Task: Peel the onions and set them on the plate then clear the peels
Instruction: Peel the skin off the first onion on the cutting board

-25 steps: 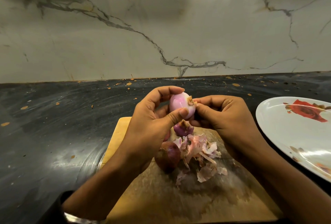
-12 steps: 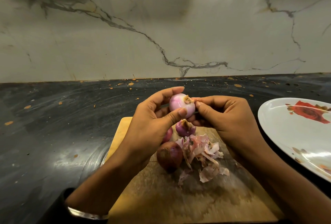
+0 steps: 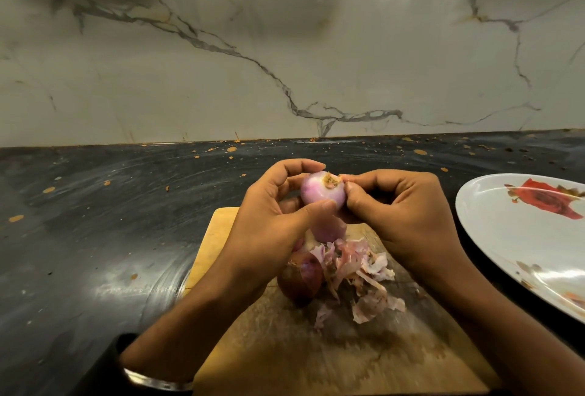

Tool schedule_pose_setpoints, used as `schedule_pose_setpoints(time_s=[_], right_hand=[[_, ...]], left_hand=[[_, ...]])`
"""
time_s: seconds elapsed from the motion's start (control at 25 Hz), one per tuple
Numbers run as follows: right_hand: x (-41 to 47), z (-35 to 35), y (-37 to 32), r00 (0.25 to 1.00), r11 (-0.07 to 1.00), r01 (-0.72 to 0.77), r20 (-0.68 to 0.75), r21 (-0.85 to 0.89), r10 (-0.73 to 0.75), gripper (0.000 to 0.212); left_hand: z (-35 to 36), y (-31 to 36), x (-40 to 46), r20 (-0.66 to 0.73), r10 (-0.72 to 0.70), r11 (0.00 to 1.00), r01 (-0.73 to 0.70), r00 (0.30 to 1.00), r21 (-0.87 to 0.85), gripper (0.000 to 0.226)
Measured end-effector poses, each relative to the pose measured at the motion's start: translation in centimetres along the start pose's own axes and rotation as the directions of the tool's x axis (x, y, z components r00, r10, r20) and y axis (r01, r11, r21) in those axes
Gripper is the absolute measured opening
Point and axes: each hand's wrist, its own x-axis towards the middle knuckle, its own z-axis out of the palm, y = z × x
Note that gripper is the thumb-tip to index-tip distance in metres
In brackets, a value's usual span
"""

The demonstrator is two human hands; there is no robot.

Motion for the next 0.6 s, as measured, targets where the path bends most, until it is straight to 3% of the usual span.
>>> schedule_pose_setpoints(time_s=[0.08,0.2,0.48,0.6], right_hand=[[-0.19,0.23,0.09,0.999,0.995,0.032,-0.027,-0.094,-0.035,0.012],[-0.22,0.31,0.19,0.997,0.994,0.04,-0.057,-0.101,-0.046,0.014],[0.1,0.35,-0.11,0.996,0.982,-0.085,0.039,0.171,0.079,0.02],[0.22,0.3,-0.13,0.993,0.971,-0.116,0.052,0.209,0.107,0.02]], left_hand=[[0.11,-0.06,-0.16,0.01,0.001,1.0,-0.001,1.0,0.011,0.052],[0.24,-0.05,-0.17,0.01,0.006,1.0,-0.006,1.0,-0.009,0.054],[-0.22,-0.27,0.32,-0.036,-0.026,0.998,0.023,0.999,-0.064,0.047],[-0.35,-0.45,0.48,-0.043,-0.052,0.991,0.046,0.998,-0.125,0.048]])
